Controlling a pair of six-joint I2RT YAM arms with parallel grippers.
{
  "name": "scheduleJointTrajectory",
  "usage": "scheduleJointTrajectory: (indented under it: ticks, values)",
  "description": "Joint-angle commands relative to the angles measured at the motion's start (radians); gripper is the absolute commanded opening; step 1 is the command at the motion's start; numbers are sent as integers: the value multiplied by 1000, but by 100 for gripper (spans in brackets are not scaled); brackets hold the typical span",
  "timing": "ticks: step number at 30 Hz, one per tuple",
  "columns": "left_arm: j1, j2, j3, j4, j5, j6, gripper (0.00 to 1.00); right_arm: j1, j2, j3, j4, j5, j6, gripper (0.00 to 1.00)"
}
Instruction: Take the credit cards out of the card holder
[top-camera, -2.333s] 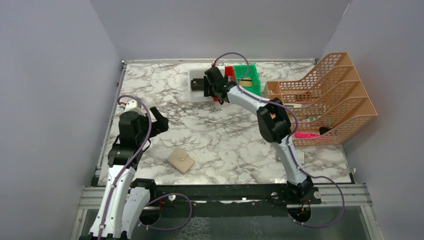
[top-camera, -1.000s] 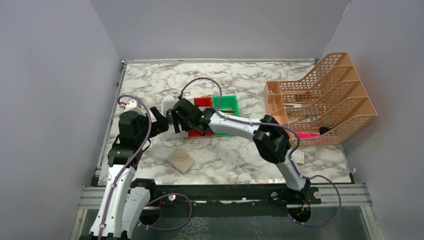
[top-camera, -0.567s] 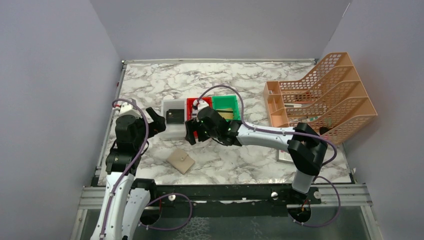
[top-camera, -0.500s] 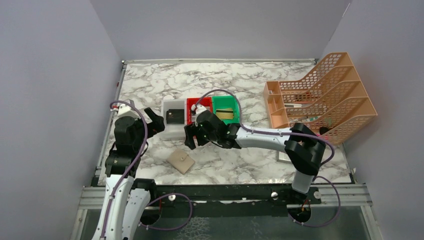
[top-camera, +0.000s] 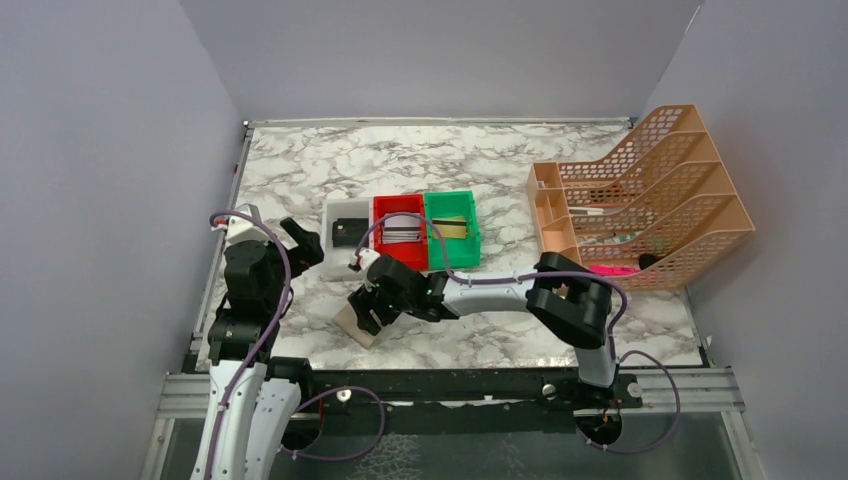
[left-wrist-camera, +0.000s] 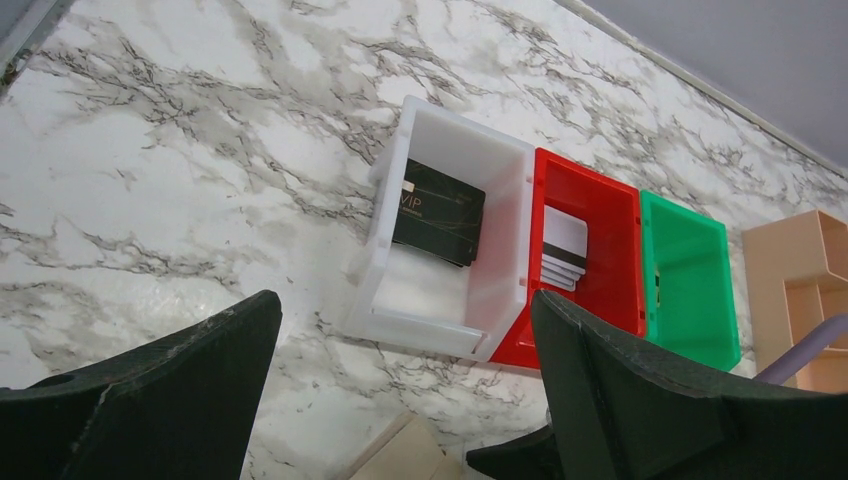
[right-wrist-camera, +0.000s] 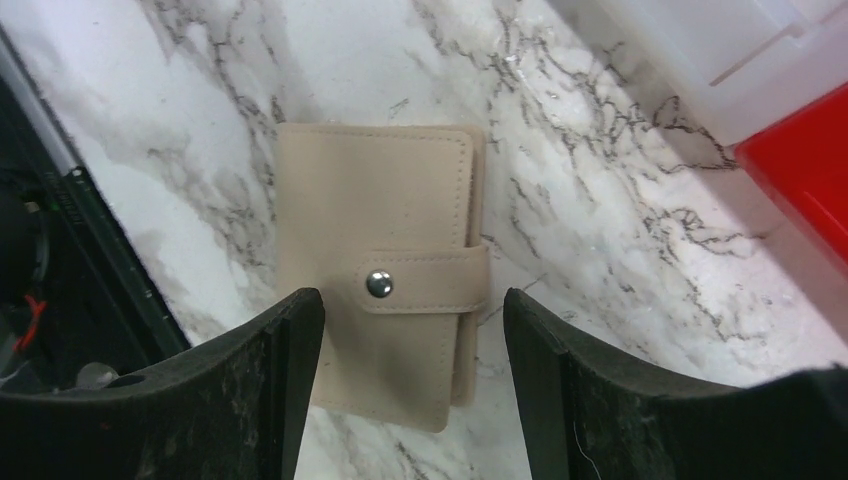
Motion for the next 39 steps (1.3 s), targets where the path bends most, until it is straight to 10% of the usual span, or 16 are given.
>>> scheduleJointTrajectory:
  ticks: [1, 8, 22, 28, 39]
  values:
    - [7, -8, -7, 13, -25, -9, 99, 2, 43, 29, 0, 93, -51, 70]
    - [7, -1, -6, 14, -17, -8, 99, 32, 93, 75, -15, 178, -76, 71]
    - [8, 20, -6, 18, 31, 1, 99, 34, -95, -192, -99, 392, 317, 31]
    - [7, 80, -3, 43, 161, 41, 99, 34, -308, -475, -141, 394, 578, 34]
    - [7, 143, 8, 49, 233, 72, 99, 35, -498, -506, -260, 422, 524, 46]
